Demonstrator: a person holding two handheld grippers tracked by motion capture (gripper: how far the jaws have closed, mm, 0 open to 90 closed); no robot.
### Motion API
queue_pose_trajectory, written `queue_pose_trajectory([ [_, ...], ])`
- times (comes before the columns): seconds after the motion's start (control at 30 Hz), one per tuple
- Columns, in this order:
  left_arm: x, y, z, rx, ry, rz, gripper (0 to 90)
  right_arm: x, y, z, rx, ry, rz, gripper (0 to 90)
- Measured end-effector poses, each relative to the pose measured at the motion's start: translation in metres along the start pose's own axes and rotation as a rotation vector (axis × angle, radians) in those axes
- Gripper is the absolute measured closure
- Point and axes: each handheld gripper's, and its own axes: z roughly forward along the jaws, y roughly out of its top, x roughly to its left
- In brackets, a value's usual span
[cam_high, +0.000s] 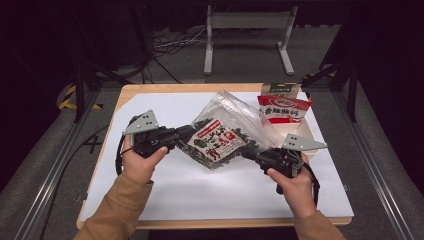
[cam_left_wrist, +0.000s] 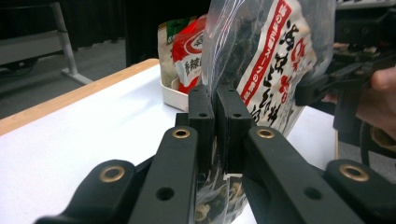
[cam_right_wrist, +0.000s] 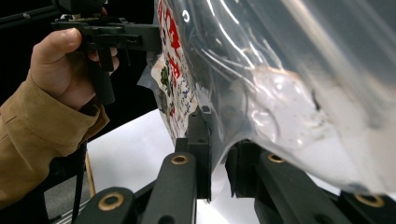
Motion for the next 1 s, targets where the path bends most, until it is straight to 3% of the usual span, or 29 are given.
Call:
queue_pose_trajectory([
  [0.23,-0.001,0.001,0.000,0.009,-0.014,0.030,82.2,0.002,0.011,-0.010,0.021,-0.004,-0.028,81.9],
  [0.47,0.002,0.001,-0.002,0.028,-0.034,0.001,80.3,0.002,0.025,-0.023,0.073,-0.029,-0.067,81.9],
  [1.0,0.018,-0.004,-0.010,0.074,0.019,-0.031,63.0,-0.003,0.071,-0.051,0.207,-0.156,-0.182,81.8],
])
